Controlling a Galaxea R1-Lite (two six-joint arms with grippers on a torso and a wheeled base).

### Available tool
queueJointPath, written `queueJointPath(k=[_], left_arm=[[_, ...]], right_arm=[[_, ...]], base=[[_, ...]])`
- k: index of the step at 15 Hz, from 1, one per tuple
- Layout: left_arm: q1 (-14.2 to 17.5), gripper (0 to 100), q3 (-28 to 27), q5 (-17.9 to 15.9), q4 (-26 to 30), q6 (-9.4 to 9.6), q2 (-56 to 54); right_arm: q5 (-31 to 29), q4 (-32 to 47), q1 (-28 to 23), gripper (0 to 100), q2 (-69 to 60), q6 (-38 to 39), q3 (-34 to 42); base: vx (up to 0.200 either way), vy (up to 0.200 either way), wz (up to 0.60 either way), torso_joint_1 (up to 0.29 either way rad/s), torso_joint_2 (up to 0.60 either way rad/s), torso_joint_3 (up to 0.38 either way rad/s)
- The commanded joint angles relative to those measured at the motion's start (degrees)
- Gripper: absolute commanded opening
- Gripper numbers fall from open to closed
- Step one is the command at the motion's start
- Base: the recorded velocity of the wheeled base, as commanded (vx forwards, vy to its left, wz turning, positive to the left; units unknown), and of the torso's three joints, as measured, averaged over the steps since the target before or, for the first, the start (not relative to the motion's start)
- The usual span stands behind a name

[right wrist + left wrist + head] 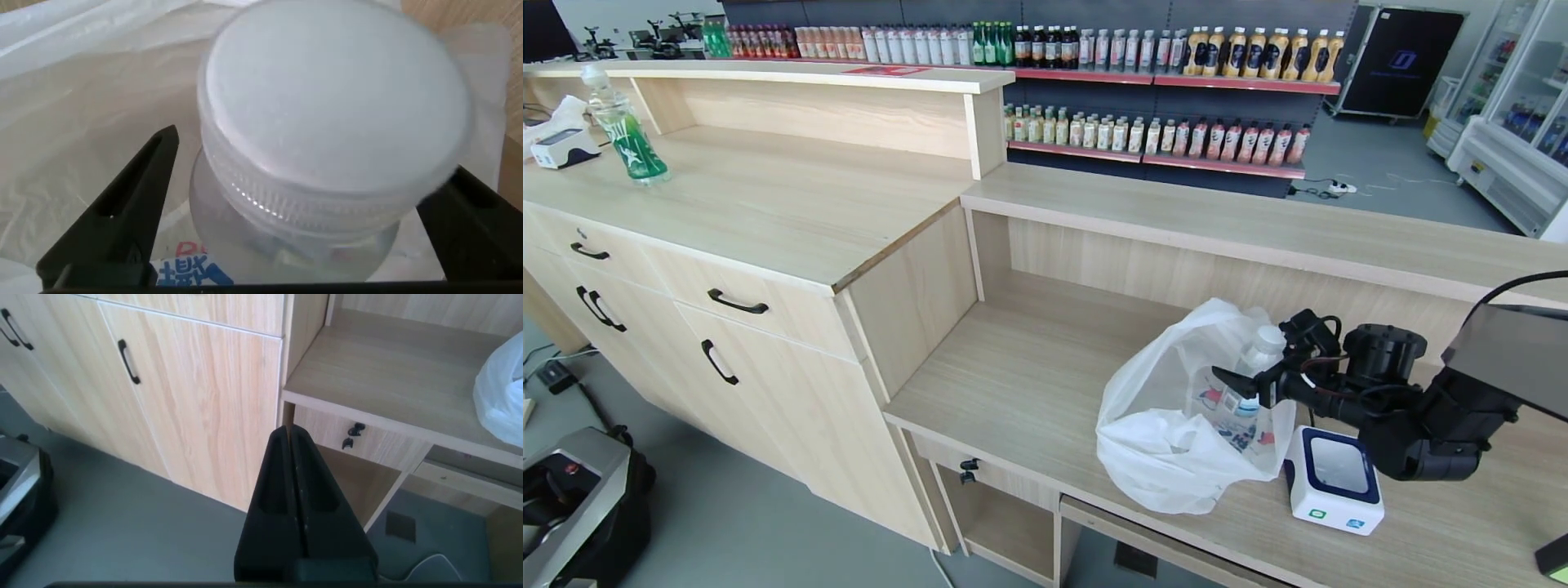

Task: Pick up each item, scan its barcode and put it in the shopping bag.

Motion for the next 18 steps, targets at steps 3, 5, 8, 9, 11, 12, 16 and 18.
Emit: queueJointPath(k=[3,5,8,9,11,12,16,18], left_arm=[[0.04,0,0.0,0.02,0.0,-0.04,0.0],[0.04,0,0.0,0.02,0.0,-0.04,0.0],[0.04,0,0.0,0.02,0.0,-0.04,0.0],[0.04,0,0.0,0.02,0.0,-0.04,0.0],[0.04,0,0.0,0.02,0.0,-0.04,0.0],[0.04,0,0.0,0.02,0.0,-0.04,0.0],[0.04,0,0.0,0.02,0.0,-0.04,0.0],[0.04,0,0.0,0.02,0.0,0.05,0.0]], right_arm=[[-4.27,12.99,-1.57,100,-22.54,-1.7,7.14],[-10.69,24.86,-4.64,100,-37.74,-1.88,11.8],[-12.62,45.51,-16.42,100,-57.96,-4.08,13.3],[-12.54,49.29,-19.85,100,-61.3,-5.22,13.74],[-15.61,52.28,-28.64,100,-63.85,-7.06,14.44],[-19.57,52.54,-31.36,100,-63.85,-6.8,14.53],[-38.64,51.22,-39.45,100,-58.93,-0.47,13.56],[-39.34,50.7,-46.3,100,-52.6,9.2,10.57]], base=[[0.0,0.0,0.0,0.0,0.0,0.0],[0.0,0.0,0.0,0.0,0.0,0.0],[0.0,0.0,0.0,0.0,0.0,0.0],[0.0,0.0,0.0,0.0,0.0,0.0],[0.0,0.0,-0.3,-0.001,0.0,0.001],[0.0,0.0,-0.6,0.002,0.0,0.007],[0.0,0.0,-0.6,0.0,0.0,0.007],[0.0,0.0,0.0,0.0,0.0,0.0]])
